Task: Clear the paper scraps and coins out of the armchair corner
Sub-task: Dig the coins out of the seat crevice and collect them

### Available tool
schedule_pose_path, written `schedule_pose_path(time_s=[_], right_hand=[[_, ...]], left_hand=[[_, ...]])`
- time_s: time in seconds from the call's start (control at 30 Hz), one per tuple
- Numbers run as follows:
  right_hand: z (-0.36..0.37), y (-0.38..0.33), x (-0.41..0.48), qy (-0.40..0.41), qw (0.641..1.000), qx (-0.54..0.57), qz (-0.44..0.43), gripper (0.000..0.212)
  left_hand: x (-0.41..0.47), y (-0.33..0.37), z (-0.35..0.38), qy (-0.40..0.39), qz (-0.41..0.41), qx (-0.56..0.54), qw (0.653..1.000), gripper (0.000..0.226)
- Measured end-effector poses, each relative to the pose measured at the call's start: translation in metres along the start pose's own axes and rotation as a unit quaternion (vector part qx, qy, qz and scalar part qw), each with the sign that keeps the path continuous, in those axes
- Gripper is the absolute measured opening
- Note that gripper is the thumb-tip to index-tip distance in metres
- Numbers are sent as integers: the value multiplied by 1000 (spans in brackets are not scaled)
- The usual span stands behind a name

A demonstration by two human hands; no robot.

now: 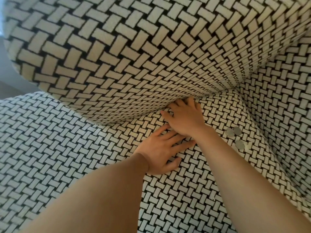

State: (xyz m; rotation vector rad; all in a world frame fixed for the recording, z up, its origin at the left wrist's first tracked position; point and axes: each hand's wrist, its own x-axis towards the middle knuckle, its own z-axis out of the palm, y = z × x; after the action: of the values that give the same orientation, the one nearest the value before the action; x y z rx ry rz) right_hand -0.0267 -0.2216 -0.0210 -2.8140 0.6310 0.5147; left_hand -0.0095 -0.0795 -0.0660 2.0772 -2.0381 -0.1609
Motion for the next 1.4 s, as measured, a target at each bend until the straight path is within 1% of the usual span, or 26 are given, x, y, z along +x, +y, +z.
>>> schedule_pose_path(time_s=[0.17,0.37,0.53,0.67,0.77,0.87,0.97,1.07,1.23,1.33,1.4], right_hand=[[5,7,-7,25,999,14,-24,49],[-2,8,-8,-6,999,37,-31,44],[-15,-11,3,-19,1000,8,13,47],[-17,-16,5,-39,998,-30,25,44],[-12,-22,5,-51,996,-64,41,45],[-10,-30,7,-56,994,-73,54,45],[-3,-28,6,-31,997,-51,54,48],[6,-21,4,0,999,-38,29,47],[7,-11,7,17,1000,8,-8,43],[8,-3,4,64,995,78,-17,39],[14,-3,2,121,985,124,-8,33]], left_hand=[[0,0,-1,2,4,-5,1000,56],[-1,1,-2,11,6,-3,1000,58],[1,1,-1,38,15,-15,999,53],[1,1,0,53,12,-16,998,50],[1,1,1,74,14,-18,997,43],[2,2,-2,113,18,-38,993,32],[1,3,-4,114,10,-40,993,28],[1,3,-2,80,11,-21,997,37],[1,2,-2,39,8,-12,999,45],[1,2,-2,19,8,0,1000,51],[1,2,-3,15,8,5,1000,50]])
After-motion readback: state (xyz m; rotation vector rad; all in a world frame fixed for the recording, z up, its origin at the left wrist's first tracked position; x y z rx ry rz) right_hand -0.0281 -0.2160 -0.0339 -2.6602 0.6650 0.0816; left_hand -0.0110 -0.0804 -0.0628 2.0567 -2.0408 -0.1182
